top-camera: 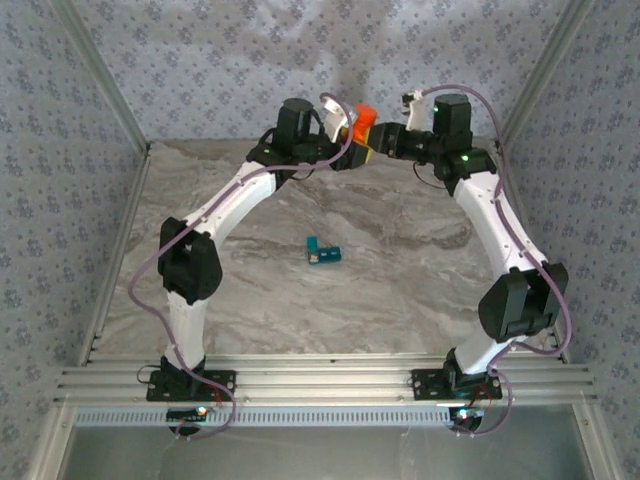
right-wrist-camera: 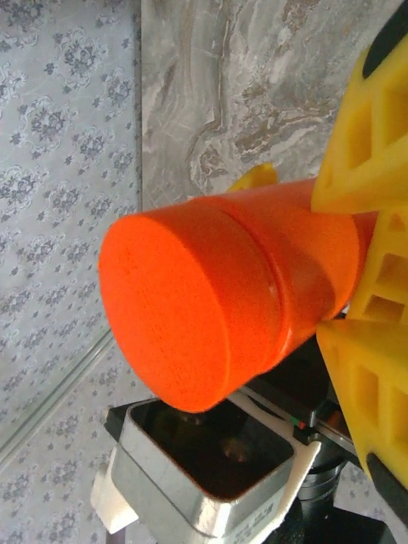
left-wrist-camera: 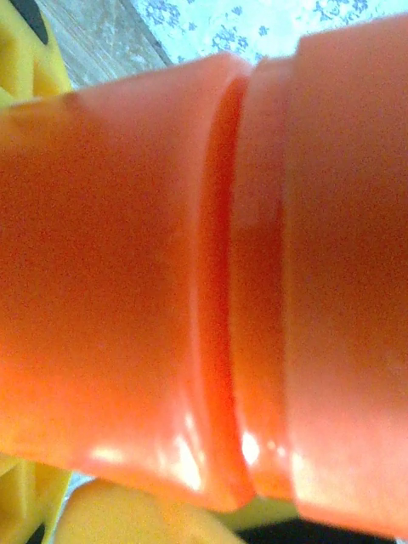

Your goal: Sort the pills into containers

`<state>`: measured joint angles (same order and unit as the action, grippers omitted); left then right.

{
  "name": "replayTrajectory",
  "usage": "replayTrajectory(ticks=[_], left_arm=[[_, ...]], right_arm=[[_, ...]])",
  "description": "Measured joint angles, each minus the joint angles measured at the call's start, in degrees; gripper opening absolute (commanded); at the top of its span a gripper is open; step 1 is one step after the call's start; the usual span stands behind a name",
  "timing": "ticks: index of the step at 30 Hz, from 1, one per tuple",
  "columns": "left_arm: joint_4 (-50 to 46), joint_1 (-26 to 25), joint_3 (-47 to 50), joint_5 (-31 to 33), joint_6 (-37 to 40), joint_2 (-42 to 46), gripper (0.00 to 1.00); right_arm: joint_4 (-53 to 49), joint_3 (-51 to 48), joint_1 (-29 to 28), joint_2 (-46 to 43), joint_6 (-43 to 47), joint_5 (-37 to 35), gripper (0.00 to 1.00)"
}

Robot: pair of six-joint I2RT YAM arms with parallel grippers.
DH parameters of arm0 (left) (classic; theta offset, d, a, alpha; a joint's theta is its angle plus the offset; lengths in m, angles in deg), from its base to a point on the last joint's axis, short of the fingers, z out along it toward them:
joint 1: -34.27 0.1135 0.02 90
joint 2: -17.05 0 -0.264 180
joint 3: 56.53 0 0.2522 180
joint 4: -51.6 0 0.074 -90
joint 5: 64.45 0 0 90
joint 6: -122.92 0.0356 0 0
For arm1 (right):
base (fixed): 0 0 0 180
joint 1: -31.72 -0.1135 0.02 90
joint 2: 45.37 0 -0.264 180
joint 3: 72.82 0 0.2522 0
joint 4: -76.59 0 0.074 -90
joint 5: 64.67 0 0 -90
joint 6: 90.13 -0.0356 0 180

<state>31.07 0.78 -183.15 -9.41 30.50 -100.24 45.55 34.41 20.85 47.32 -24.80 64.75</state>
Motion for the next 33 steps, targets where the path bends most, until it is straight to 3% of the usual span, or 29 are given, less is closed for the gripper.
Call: replayTrajectory(ticks=[4,11,19,33], left_arm=[[0.3,0.2,0.0,-3.1,0.0,0.2,0.00],[0.1,1.9,-0.1,-11.2,-0.5,0.3,0.00],[-3.6,2.8,-5.0,-17.6,-0.7,0.3,0.00],[-7.0,2.8,-7.4,-20.2,-0.7,-0.2,0.00]], right_arm=[[-0.2,1.6,3.7,0.0,-0.1,4.7,0.69],[-1.4,9.0,7.1,0.7,0.8,12.1,0.84],[-4.3,19.1,4.7,6.0,1.6,16.0,0.85],[-8.3,20.8,2.4,9.0,3.1,17.5,0.76]])
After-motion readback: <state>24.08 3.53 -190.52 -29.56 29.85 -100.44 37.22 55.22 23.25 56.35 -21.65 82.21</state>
